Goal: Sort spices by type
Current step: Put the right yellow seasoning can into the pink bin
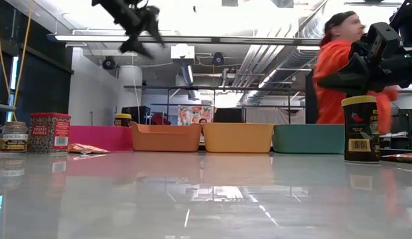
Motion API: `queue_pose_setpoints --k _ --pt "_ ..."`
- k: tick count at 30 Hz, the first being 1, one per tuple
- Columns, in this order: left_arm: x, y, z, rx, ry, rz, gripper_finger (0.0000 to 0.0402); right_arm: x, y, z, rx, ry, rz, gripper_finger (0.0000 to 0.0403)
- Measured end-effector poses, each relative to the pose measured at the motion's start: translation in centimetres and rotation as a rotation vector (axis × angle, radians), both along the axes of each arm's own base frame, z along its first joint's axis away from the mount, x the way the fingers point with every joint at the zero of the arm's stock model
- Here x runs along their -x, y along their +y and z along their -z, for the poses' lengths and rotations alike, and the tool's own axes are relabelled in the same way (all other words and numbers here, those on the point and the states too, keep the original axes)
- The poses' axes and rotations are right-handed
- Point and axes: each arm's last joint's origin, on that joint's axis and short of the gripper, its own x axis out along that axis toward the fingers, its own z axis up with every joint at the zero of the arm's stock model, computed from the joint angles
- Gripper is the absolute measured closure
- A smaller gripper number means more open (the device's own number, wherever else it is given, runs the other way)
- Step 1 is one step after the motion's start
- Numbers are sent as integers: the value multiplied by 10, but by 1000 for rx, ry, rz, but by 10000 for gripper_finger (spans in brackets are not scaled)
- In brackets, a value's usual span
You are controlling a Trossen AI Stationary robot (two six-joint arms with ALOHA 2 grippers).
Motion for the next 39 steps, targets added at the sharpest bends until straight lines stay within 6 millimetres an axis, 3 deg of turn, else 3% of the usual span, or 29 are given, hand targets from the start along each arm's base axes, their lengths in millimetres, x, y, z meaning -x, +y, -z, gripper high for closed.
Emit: queue_pose_setpoints --k 5,8,12,18,24,29,32,35,39 --pt "-22 -59 -9 32 -126 328 117 0 -1 -5 22 -44 19 402" --pt "-26 -91 -14 40 -168 442 117 0 -3 -17 -152 -215 77 402" --pt "-16 -125 -32 11 -252 540 117 3 -7 -30 -431 -460 215 402" --pt "17 -147 -69 -157 -464 510 117 9 -14 -39 -448 -634 477 402" --pt "52 -154 -89 -280 -565 431 117 3 -10 -59 -511 -695 278 402" --pt "61 -155 -92 -327 -573 403 117 -12 -5 -119 -308 -624 57 402" --pt "60 -155 -92 -339 -566 408 117 -28 -1 -155 -149 -489 -68 402" --pt "58 -155 -91 -346 -559 422 117 -43 1 -175 -116 -209 -149 402" --pt "58 -155 -88 -369 -528 442 117 -54 4 -172 -229 334 -118 402"
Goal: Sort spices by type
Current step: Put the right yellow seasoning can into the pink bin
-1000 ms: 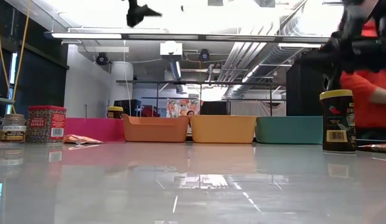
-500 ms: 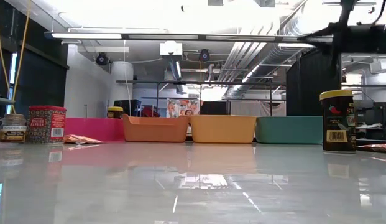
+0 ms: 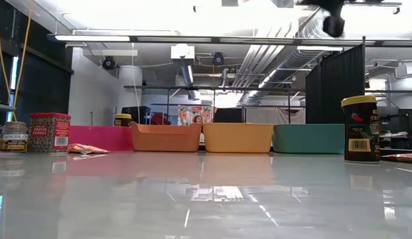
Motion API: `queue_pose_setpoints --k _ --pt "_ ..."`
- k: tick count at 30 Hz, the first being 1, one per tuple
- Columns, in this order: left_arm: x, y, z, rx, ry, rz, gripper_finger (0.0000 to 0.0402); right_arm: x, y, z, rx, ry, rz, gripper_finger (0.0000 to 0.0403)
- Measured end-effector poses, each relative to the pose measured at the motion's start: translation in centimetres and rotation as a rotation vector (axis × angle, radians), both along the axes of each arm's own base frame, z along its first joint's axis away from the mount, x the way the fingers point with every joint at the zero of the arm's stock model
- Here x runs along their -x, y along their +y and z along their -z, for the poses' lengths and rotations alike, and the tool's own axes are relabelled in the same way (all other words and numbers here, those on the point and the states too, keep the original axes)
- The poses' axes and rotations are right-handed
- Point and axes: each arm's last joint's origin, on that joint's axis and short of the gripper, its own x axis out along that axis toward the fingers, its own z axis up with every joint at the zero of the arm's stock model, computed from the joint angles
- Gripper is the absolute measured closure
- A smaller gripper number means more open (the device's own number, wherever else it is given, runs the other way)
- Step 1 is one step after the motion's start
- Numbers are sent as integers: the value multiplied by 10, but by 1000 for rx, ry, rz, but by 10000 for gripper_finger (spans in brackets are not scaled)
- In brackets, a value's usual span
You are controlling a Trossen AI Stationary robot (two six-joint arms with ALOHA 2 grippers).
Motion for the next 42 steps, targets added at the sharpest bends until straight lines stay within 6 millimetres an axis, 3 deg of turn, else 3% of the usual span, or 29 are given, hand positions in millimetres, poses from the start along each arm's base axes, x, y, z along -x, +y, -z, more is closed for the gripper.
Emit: queue_pose_setpoints --k 6,10,28,42 --pt "-2 2 8 -16 81 -36 117 -6 11 32 -145 652 16 402" --pt "-8 4 13 -7 124 -36 117 -8 18 52 -172 859 25 403" --pt "-37 12 27 9 213 -33 117 -46 18 89 74 1030 15 403" --pt "-28 9 32 38 281 -33 117 -112 -2 108 195 657 25 403"
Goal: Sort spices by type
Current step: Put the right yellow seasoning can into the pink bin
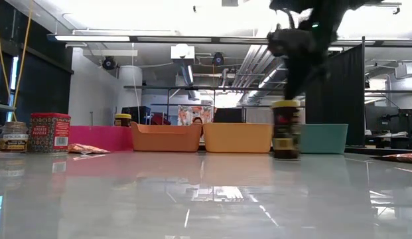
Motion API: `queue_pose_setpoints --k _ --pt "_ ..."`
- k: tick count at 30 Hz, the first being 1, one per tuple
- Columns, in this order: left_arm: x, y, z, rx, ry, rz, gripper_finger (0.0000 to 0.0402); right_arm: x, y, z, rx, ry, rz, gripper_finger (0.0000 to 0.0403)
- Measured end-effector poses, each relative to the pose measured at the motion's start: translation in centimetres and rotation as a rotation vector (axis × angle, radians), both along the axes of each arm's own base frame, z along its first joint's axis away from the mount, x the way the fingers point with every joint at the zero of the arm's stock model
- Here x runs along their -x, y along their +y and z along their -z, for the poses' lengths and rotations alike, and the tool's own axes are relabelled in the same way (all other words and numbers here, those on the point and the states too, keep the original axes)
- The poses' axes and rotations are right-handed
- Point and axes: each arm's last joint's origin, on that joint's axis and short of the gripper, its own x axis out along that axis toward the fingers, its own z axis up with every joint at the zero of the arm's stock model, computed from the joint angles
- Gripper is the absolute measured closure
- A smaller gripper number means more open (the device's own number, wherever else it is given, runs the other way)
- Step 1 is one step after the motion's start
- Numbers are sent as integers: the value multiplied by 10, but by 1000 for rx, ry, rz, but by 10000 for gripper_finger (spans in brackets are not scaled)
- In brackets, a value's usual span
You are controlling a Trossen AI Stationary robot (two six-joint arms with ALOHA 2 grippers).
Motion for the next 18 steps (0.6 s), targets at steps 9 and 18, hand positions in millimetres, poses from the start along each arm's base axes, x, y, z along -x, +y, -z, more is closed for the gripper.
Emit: queue_pose_setpoints --k 9,18 --pt "2 -1 3 46 28 -13 117 -45 -20 19 7 -206 -33 403" --pt "4 -1 7 56 79 -11 117 -93 -28 26 57 -278 -107 403"
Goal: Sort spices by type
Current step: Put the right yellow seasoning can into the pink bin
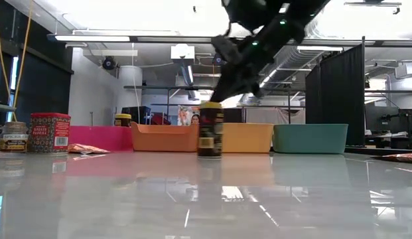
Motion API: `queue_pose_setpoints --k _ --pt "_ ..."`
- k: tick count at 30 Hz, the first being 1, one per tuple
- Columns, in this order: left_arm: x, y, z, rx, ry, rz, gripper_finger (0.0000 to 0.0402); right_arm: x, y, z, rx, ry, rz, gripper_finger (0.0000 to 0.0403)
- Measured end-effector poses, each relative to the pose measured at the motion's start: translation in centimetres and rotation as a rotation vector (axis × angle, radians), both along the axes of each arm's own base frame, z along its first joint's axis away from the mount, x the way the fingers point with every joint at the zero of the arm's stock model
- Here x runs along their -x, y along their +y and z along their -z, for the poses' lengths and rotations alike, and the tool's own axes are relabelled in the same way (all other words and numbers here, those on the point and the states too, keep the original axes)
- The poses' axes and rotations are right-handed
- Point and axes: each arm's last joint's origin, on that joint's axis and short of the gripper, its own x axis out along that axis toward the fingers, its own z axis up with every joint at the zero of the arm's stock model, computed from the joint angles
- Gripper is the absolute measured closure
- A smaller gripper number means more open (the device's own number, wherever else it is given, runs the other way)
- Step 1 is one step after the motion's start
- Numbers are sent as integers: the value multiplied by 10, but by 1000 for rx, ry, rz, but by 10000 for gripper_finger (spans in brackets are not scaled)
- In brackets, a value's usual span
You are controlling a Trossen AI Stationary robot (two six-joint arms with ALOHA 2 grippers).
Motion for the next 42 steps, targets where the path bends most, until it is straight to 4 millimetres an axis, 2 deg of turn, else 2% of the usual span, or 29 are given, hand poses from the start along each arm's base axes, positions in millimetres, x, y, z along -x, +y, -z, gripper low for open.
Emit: queue_pose_setpoints --k 7,15,20,23,28,33,37,42 --pt "0 0 0 0 0 2 117 -49 -11 3 39 -31 -49 403" --pt "0 0 0 -2 3 3 117 -100 -19 -11 88 -109 -137 403" --pt "1 0 2 -35 21 20 117 -110 -27 -32 113 -153 -166 403" --pt "3 -1 3 -50 44 25 117 -106 -34 -50 131 -129 -170 403" --pt "4 -1 7 -55 89 26 117 -84 -44 -64 141 17 -189 403" --pt "-4 1 20 -55 197 29 117 -39 -47 -81 127 225 -239 403" --pt "-23 2 43 -70 285 56 117 15 -47 -85 84 363 -235 403" --pt "-60 5 92 -91 443 108 117 101 -37 -85 -37 358 -44 403"
